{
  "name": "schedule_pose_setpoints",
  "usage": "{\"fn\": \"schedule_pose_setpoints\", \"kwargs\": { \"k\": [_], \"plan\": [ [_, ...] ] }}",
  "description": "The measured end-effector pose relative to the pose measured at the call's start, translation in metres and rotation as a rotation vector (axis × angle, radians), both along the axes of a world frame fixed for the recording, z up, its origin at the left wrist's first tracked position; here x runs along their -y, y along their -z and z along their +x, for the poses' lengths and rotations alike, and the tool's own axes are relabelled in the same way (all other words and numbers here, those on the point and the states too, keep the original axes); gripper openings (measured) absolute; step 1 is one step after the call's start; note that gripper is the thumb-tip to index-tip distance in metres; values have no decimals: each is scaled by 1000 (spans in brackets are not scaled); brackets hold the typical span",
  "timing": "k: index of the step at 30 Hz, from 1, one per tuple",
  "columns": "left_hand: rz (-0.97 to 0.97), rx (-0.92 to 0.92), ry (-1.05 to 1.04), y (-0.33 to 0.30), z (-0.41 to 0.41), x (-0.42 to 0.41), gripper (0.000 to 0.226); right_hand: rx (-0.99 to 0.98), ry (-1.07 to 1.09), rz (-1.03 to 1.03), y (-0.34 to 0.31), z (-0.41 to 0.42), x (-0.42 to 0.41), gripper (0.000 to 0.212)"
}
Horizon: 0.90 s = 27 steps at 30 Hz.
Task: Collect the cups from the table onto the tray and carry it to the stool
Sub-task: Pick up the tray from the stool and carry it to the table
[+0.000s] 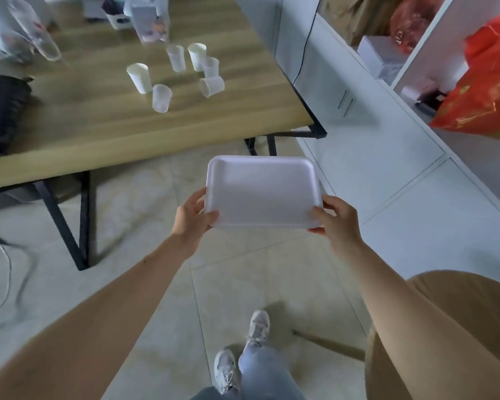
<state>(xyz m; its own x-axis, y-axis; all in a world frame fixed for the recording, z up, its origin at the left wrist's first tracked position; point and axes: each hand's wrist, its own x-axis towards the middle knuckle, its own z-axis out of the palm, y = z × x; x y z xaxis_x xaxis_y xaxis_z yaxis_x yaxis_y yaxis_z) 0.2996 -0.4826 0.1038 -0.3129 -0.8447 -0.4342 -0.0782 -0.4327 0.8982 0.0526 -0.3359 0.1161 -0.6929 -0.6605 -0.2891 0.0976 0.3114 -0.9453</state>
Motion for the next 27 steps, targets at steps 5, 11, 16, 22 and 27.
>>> {"fn": "schedule_pose_setpoints", "kwargs": {
  "k": [5, 11, 16, 22, 27],
  "plan": [
    [15, -66, -70, -4, 2, 42, 69, -9, -87, -8, 0, -11, 68, 29],
    [29, -101, -167, -9, 1, 87, 69, -8, -157, 18, -6, -21, 144, 35],
    [61, -140, -219, -7, 12, 123, 71, -19, -250, 42, -6, -20, 202, 34],
    [52, -105, -247, -3, 34, 172, 54, 8, -284, 29, 1, -1, 262, 30],
    [25, -63, -196, 0, 67, 231, 34, 15, -283, 40, 7, 29, 323, 32]
  ]
}}
